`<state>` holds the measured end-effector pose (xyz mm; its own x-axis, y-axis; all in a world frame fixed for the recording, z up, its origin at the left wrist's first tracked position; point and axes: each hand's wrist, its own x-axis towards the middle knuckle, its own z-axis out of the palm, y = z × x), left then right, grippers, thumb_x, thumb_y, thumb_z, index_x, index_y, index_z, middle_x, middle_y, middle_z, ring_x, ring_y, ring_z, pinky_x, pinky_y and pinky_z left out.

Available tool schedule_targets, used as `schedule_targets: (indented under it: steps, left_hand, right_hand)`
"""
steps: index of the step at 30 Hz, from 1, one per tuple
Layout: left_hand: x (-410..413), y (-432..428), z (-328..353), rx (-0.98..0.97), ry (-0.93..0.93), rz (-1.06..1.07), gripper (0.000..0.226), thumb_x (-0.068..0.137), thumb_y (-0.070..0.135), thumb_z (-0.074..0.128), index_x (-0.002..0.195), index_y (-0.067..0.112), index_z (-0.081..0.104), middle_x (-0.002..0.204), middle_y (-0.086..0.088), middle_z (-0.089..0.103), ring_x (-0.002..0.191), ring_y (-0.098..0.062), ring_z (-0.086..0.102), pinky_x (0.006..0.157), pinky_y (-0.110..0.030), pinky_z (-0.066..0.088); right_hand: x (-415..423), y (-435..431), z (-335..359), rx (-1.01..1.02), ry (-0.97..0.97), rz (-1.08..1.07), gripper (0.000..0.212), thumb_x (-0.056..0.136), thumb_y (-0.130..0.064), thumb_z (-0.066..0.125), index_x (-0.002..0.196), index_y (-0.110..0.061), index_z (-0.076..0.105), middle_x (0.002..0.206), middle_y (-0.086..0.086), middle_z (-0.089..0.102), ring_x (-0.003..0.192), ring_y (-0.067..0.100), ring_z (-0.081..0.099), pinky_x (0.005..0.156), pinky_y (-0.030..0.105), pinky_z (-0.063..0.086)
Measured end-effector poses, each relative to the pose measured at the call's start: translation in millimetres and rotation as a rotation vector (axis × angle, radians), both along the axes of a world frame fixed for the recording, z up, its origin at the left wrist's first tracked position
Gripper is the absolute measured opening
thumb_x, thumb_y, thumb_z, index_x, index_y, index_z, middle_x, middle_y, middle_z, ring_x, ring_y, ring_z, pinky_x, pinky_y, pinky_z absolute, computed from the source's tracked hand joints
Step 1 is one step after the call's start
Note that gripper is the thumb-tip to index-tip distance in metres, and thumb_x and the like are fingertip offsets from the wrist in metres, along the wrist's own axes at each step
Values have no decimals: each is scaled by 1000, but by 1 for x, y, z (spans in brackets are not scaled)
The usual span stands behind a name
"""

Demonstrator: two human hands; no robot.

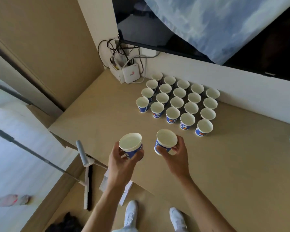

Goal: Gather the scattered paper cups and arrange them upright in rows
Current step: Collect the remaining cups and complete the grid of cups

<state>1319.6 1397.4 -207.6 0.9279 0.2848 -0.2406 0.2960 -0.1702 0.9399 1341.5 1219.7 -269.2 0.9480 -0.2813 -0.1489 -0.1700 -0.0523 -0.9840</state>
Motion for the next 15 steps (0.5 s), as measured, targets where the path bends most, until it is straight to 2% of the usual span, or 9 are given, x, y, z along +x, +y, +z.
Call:
schedule_targets:
  steps: [4,9,15]
  left_hand:
    - [32,32,-20,-10,6,-58,46,71,12,90,99,38,64,91,18,74,85,0,70,66,-12,52]
    - [62,58,-63,-19,6,-105,47,62,36,84,105,38,65,99,12,75,94,-8,72,79,-28,54]
    - [90,77,-121,-23,-35,-158,59,60,39,84,116,35,64,103,12,75,94,-7,72,79,-32,55]
  right_hand:
    - [27,36,-20,-44,12,-83,58,70,-20,91,119,-27,60,114,-9,69,108,17,67,99,46,55]
    - [77,75,-59,-58,6,-112,54,72,-24,90,117,-31,60,110,-7,69,100,21,67,100,50,52]
    - [137,105,-102,-89,-49,-98,49,74,-25,86,115,-32,61,106,-9,70,100,16,67,101,49,51]
